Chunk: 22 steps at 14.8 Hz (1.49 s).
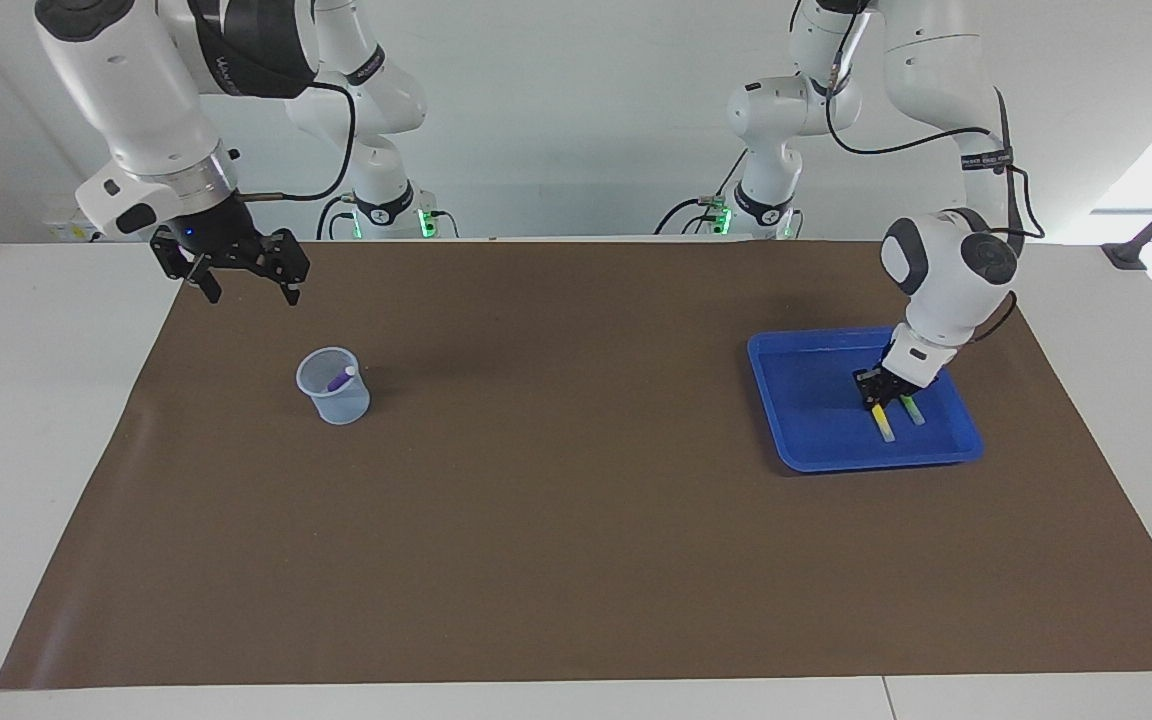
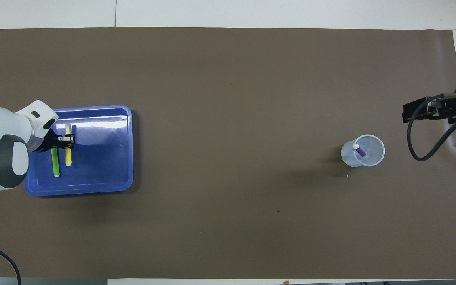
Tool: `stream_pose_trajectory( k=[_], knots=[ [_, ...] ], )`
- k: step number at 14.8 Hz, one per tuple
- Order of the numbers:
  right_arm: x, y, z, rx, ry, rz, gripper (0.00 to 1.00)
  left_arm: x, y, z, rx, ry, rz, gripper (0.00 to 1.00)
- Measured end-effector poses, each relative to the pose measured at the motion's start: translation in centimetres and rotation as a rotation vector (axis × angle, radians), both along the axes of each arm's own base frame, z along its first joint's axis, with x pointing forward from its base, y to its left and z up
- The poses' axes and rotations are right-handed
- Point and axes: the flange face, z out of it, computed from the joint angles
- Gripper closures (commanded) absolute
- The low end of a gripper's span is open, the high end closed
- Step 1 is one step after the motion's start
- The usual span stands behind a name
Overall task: Transfer and insert pens with both arms
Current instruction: 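Open the right gripper and withdraw it from the cup, then lift the yellow pen with the left gripper while the right gripper approaches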
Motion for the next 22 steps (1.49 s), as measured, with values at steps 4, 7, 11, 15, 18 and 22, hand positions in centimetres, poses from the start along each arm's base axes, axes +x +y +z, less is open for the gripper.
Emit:
stream_pose_trajectory(
  k=[4,7,11,15,18,22],
  knots=[
    [-0.5,-0.4,0.5,0.0,0.012,-0.009,0.0,1.5,0.4,2.7,-0.046,0.026,0.048,1.0],
    [-1.2,-0.5,1.1,0.002,0.026,-0.011,0.0,2.1,-0.1,4.7,-0.083,0.073,0.127,1.0],
    [-1.8,-0.3,1.9,0.014,0.035,-0.011,0.0,3.1,-2.2,9.4,-0.191,0.126,0.356,1.0],
    [-2.0,-0.3,2.9,0.014,0.037,-0.01,0.0,2.7,-6.0,14.3,-0.31,0.15,0.647,1.0],
    [-2.3,-0.3,4.3,0.014,0.035,-0.011,0.0,1.6,-9.9,18.3,-0.39,0.19,0.906,1.0],
    [-2.2,-0.2,4.2,0.013,0.039,-0.01,0.0,0.0,-13.7,22.3,-0.478,0.283,1.196,1.0]
  ],
)
